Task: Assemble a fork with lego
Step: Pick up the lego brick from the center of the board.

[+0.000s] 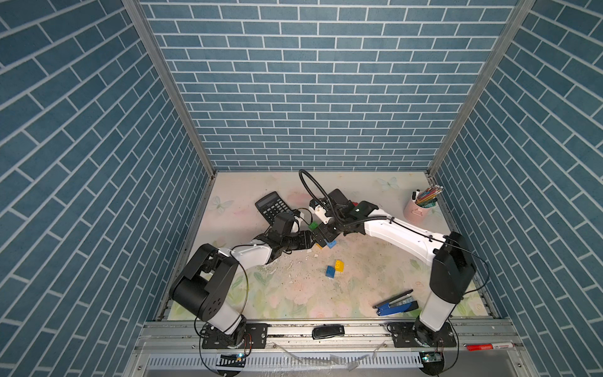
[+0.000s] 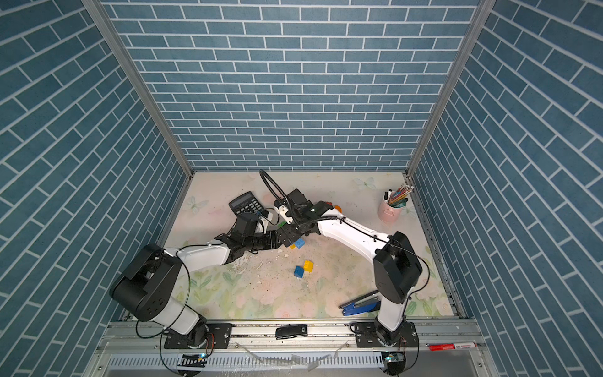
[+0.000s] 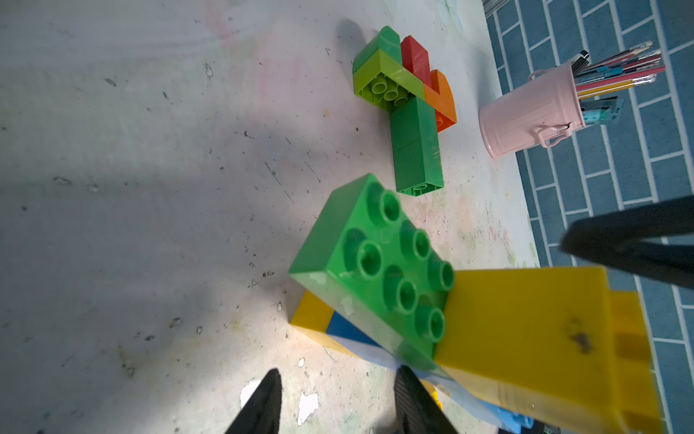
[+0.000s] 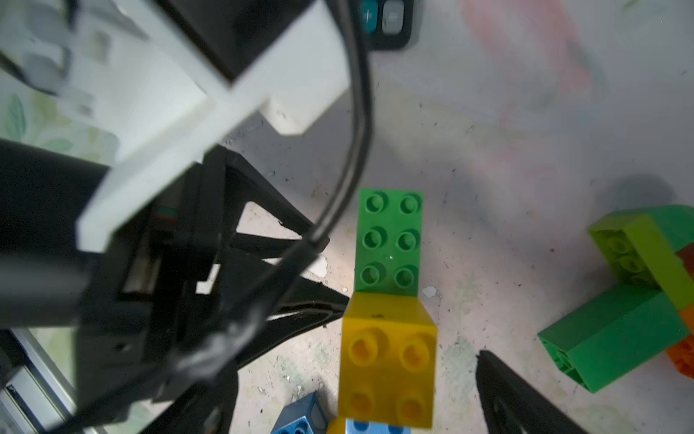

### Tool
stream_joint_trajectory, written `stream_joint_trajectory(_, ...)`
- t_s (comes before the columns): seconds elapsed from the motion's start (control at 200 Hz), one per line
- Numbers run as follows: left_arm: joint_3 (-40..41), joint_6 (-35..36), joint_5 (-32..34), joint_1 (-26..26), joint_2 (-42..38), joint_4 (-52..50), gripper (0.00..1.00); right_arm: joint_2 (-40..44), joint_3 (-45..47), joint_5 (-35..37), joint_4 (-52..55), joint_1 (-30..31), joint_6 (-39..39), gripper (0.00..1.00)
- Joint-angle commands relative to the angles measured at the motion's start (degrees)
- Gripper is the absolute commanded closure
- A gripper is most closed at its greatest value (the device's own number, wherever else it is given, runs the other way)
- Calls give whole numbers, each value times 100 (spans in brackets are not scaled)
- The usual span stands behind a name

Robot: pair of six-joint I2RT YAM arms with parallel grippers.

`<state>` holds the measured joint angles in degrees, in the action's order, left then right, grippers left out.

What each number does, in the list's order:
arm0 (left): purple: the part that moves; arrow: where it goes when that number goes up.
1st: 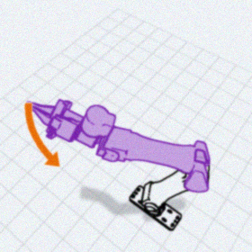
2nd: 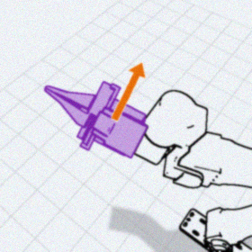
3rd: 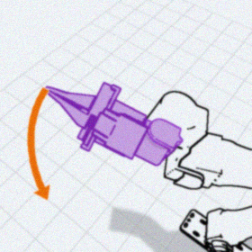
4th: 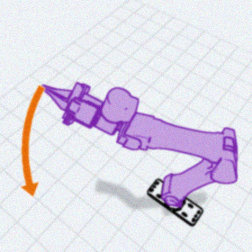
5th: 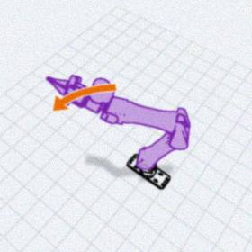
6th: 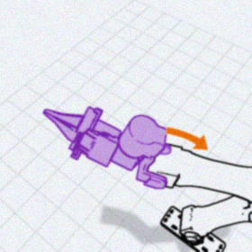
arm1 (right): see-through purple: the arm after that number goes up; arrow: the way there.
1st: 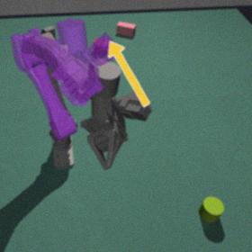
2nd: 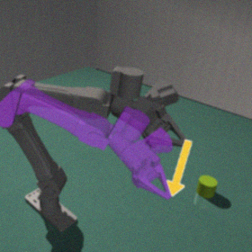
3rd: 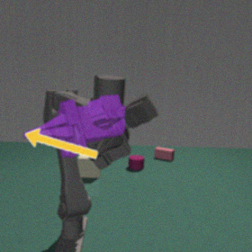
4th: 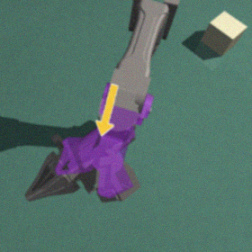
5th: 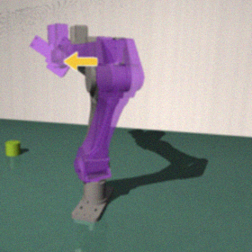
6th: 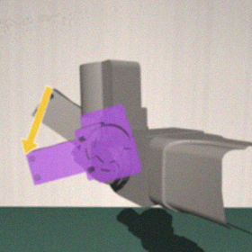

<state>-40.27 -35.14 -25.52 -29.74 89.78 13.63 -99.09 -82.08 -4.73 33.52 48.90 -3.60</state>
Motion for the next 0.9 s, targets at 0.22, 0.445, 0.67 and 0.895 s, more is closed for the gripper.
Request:
stream_joint_trajectory(0.22, 230, 215, 208, -62, -683, -535, 49, 2544, 3501, 10, -3883, -48, 234, 6)
stream_joint_trajectory(0.445, 508, 324, 389, -68, -1269, -916, 50, 3501, 5438, -1488, -5093, -56, 699, 25)
stream_joint_trajectory(0.67, 402, 365, 417, -68, -1302, -1038, 50, 3023, 6103, -1513, -5847, -73, 521, 31)
stream_joint_trajectory(0.895, 291, 385, 424, -72, -1287, -1125, 50, 2255, 5976, -1748, -6175, -299, 542, 31)
